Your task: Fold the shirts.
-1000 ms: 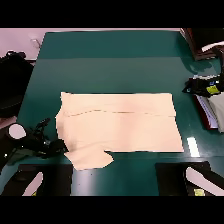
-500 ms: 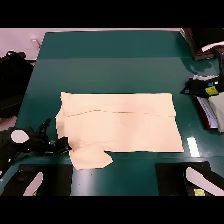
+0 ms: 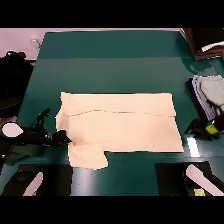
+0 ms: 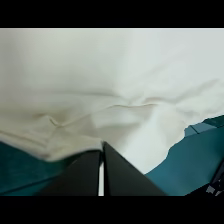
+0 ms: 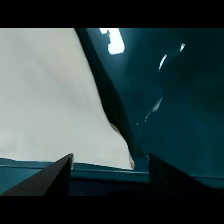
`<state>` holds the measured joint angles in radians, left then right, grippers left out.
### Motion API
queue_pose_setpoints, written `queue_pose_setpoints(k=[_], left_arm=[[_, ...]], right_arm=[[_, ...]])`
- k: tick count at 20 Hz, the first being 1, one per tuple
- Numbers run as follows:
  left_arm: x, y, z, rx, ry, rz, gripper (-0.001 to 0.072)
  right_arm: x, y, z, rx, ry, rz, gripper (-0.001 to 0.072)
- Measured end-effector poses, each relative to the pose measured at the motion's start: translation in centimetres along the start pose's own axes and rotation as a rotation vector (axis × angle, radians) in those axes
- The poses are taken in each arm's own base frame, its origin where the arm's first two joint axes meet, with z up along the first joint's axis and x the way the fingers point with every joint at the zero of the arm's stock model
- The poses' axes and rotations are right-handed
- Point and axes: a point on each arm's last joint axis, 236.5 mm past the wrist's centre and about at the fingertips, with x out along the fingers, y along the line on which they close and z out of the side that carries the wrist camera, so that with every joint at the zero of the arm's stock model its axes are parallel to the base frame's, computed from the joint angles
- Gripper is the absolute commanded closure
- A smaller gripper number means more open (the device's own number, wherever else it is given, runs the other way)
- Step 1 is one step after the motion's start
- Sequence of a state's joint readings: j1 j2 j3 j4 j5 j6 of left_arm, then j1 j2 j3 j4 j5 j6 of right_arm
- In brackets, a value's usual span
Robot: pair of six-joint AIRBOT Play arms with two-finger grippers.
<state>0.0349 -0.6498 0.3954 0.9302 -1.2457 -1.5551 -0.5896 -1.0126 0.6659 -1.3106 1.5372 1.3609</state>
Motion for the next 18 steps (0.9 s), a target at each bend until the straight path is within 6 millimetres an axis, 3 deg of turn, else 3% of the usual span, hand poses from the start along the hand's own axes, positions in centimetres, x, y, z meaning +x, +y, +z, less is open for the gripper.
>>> queue_pose_setpoints(k=[3, 5, 8, 13, 18], left_arm=[[-0.2, -0.1, 0.2, 0.015, -0.004, 0.005, 0.0684], [-0.3, 0.0, 0.2, 0.019, -0.006, 0.007, 0.0684], [-0.3, 0.0, 0.2, 0.024, -0.005, 0.010, 0.0684], [-1.1, -0.6, 0.6, 0.049, -0.011, 0.009, 0.0685], [-5.0, -3.2, 4.7, 0.149, -0.127, 0.034, 0.0686]], right_arm=[[3.1, -0.5, -2.4, 0.056, 0.074, 0.039, 0.0251], [4.4, -0.3, -3.0, 0.078, 0.084, 0.066, 0.0367], [5.1, 0.0, -2.7, 0.085, 0.063, 0.094, 0.0690], [3.2, 0.6, -1.3, 0.028, 0.022, 0.103, 0.0696], [-2.4, 3.5, 2.5, -0.141, -0.109, 0.047, 0.0696]])
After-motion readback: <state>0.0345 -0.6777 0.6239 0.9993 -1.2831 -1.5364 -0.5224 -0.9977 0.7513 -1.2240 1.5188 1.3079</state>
